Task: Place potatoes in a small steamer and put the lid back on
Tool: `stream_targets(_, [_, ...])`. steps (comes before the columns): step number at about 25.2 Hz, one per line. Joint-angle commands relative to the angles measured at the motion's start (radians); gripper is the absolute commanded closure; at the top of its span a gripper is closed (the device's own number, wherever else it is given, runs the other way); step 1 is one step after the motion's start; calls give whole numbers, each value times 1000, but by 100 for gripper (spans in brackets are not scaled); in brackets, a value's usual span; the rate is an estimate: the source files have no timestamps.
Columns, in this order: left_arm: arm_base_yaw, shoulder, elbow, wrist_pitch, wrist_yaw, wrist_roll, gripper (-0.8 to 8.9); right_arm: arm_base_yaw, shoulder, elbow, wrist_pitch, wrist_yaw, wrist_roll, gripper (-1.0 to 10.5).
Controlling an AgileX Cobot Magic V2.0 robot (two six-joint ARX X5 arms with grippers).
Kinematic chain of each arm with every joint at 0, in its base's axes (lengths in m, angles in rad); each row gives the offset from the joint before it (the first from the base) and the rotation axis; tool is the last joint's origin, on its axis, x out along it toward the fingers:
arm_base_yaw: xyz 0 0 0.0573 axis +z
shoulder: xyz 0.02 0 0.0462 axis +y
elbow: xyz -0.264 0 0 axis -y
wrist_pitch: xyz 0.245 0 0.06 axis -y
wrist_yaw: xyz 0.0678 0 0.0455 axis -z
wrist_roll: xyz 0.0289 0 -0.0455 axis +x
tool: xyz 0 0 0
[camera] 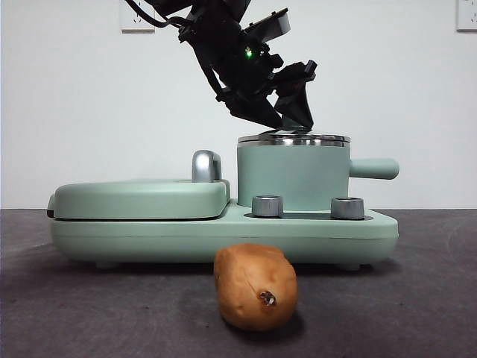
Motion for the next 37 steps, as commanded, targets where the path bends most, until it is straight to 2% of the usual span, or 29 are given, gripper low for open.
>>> stream_targets(1, [-16, 28, 29, 4, 7, 24, 688, 0, 5, 17, 3, 1, 2, 492])
stream_targets(3, [-16, 28, 29, 4, 7, 24, 732, 0, 5, 17, 3, 1, 2, 492])
stream_targets(14, [-15, 21, 48, 29, 8, 23, 733, 1, 6, 17, -3, 8, 2, 492])
stream_targets(18, [-14, 4, 90, -11, 8, 23, 733, 1, 8, 18, -3, 50, 2, 492])
stream_targets(26, [-1, -82, 161, -140, 8, 20, 733, 9, 79, 84, -60, 56, 2, 513])
stream_targets(31, [27, -164, 161, -226, 8, 21, 734, 66, 140, 142, -119, 100, -6, 529])
stream_targets(37, [78, -262, 161, -307, 8, 21, 734, 231, 234, 155, -145, 220, 19, 528])
